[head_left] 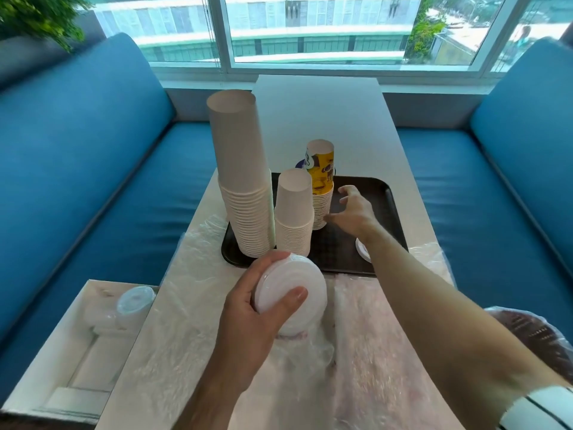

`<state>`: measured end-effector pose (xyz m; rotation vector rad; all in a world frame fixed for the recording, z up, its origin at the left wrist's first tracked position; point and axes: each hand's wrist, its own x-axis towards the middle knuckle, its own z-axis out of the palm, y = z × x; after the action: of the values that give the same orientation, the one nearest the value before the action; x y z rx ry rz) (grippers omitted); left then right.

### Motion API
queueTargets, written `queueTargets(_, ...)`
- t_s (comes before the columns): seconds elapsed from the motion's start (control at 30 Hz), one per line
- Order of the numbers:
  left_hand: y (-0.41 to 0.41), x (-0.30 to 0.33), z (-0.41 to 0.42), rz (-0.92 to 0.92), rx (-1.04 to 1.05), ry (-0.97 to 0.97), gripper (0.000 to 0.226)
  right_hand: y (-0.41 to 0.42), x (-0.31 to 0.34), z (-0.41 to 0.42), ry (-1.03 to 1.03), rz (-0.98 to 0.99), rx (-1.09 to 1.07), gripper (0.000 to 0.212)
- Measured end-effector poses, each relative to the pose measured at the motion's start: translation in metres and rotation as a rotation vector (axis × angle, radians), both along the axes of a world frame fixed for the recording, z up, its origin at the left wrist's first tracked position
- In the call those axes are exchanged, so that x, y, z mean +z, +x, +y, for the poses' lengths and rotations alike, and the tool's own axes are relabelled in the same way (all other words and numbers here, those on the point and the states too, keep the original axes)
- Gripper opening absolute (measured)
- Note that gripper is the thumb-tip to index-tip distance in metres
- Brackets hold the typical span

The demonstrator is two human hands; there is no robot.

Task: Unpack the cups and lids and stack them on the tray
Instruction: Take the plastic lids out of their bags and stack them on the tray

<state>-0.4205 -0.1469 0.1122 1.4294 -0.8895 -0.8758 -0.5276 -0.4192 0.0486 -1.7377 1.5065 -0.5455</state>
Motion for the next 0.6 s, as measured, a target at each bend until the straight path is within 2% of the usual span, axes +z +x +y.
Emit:
queueTargets(0.1,0.0,-0.004,-0.002,-0.071,0.026,0.028,0.045,-0.016,0.023,0.03,-0.132,-0.111,-0.044,0.04)
queueTargets(0.2,-0.001,-0.01,-0.004,-0.14,0.035,0.059,0.043,-0.03,0.051,0.078,-0.175,-0.232,0.093,0.013)
queueTargets(0.3,-0.004,-0.009,-0.006,-0.196,0.022,0.06,0.043,-0.038,0.074,0.124,-0.071,-0.293,0.363,0.013)
queueTargets(0.37,-0.008,-0.007,-0.006,-0.231,0.018,0.071,0.042,-0.044,0.079,0.144,-0.044,-0.286,0.457,0.017)
queueTargets(0.6,-0.017,0.001,-0.004,-0.292,0.026,0.107,0.044,-0.054,0.081,0.166,-0.173,-0.244,0.466,0.026)
